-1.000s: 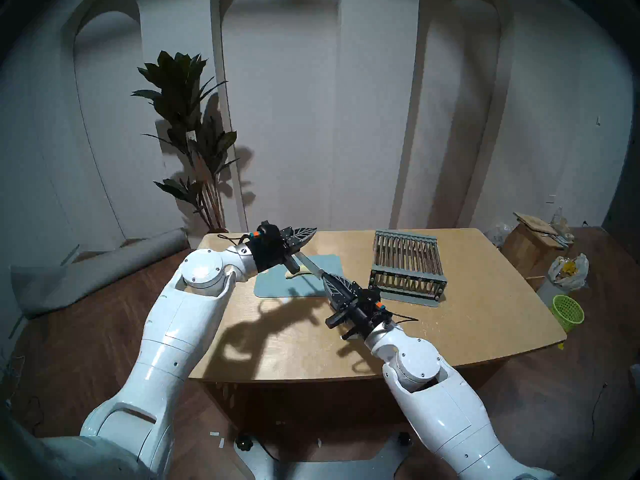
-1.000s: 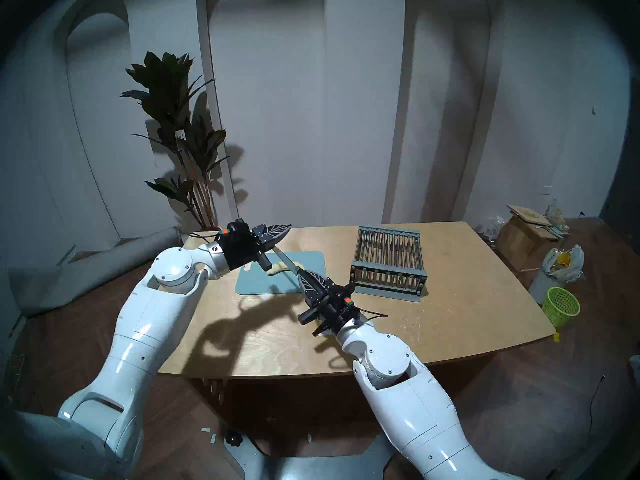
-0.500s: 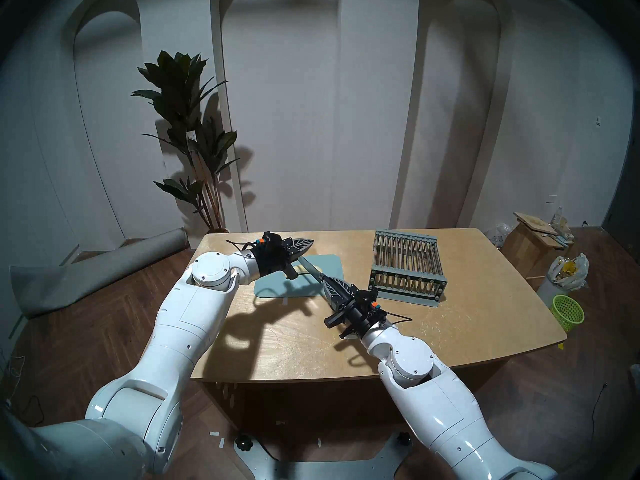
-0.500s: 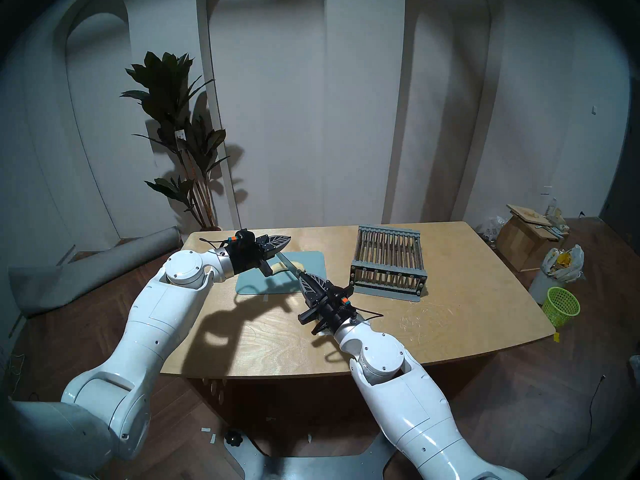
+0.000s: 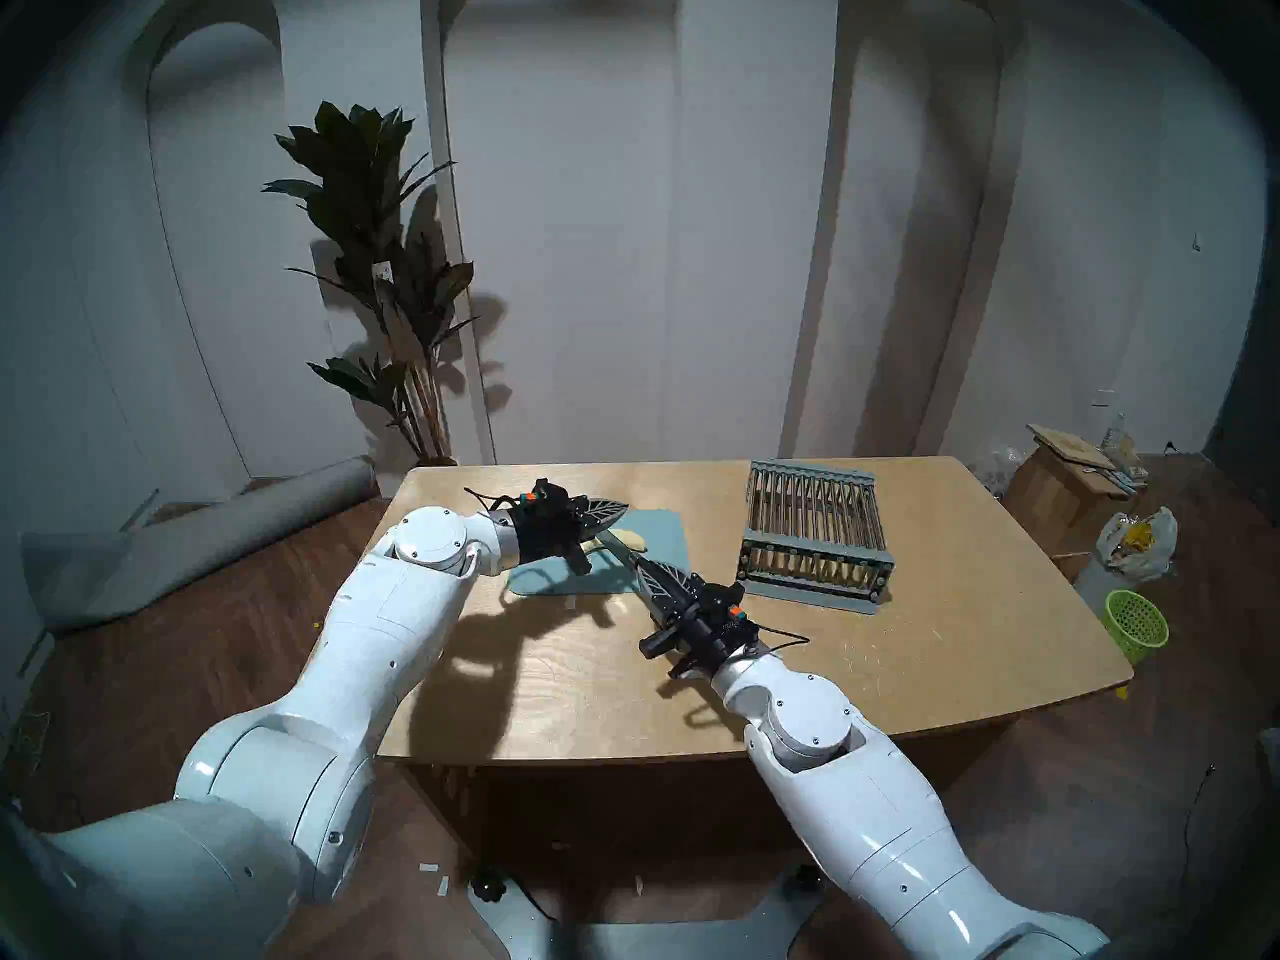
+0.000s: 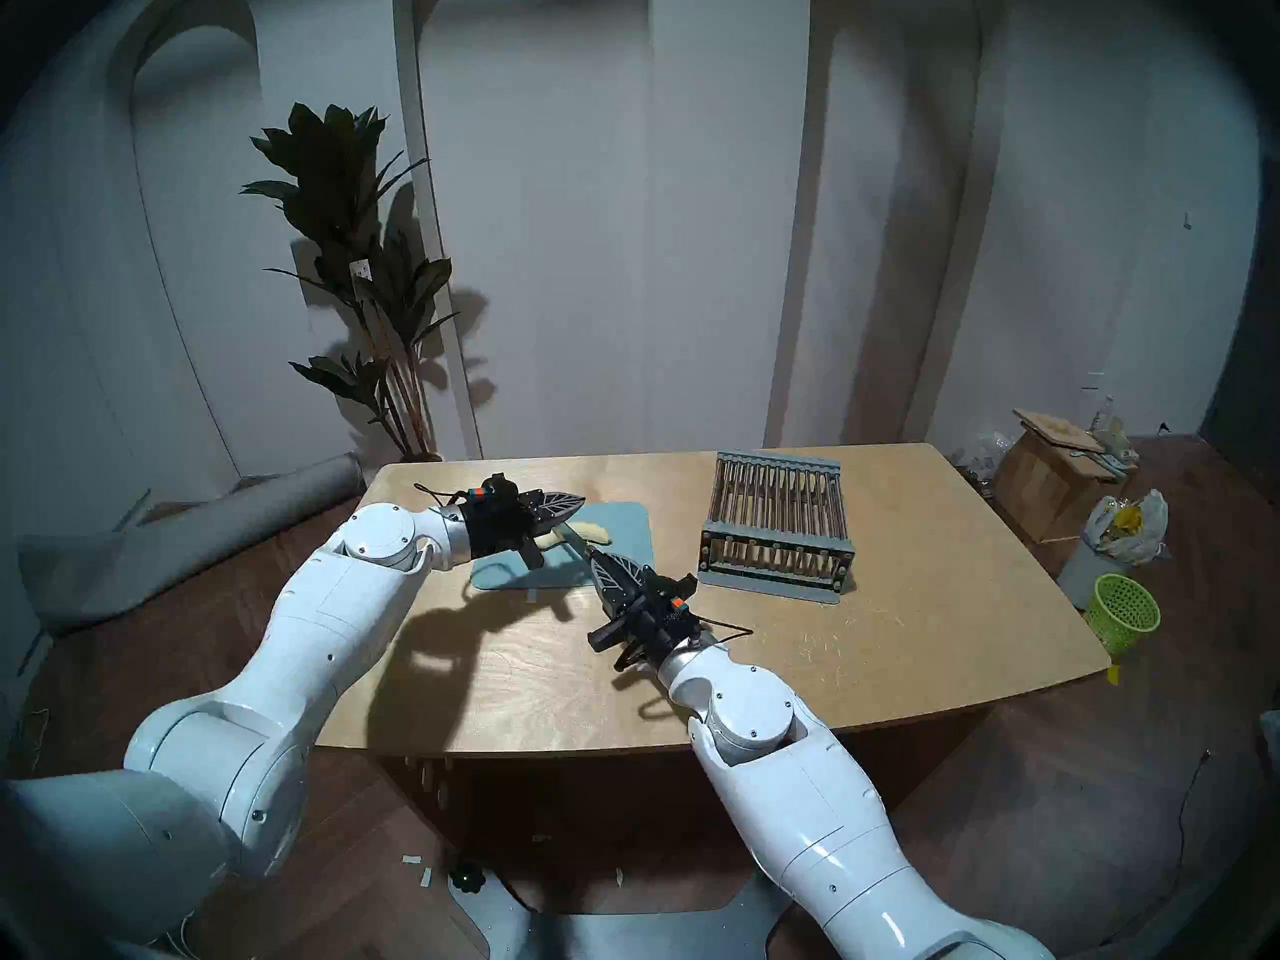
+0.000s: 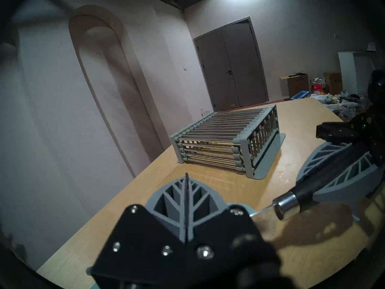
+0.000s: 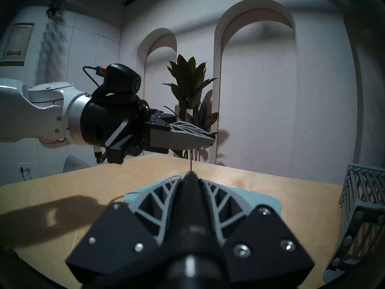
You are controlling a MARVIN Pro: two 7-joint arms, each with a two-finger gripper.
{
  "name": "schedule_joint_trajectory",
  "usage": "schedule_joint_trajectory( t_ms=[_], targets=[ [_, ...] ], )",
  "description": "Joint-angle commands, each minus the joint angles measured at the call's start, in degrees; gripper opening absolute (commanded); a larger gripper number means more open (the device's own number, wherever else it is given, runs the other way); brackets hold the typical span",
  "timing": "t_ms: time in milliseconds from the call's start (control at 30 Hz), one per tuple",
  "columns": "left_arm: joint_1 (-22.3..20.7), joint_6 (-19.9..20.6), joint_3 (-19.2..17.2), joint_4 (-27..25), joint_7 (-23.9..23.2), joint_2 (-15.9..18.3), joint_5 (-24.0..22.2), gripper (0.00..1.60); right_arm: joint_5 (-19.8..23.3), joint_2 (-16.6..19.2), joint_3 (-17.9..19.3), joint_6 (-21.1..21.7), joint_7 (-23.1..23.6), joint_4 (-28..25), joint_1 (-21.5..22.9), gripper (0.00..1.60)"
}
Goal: Cut the banana into four pieces on the cutting board
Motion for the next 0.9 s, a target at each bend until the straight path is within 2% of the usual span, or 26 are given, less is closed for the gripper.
schedule_joint_trajectory(
  t_ms=[0, 600, 867],
  targets=[
    [-5.89, -4.58, 0.59, 4.49, -2.01, -1.08, 0.24, 0.0, 0.31, -1.03, -0.01, -2.16, 0.27, -0.2, 1.77, 0.0],
    [-12.66, -15.67, 2.69, 19.4, -6.81, -3.26, 0.91, 0.0, 1.12, -0.66, 0.71, -4.48, -0.05, 1.04, 1.37, 0.0],
    [-14.82, -17.84, 3.83, 23.85, -8.19, -4.08, 1.34, 0.0, 1.43, -0.57, 1.11, -4.1, 0.19, 1.49, 1.38, 0.0]
  ],
)
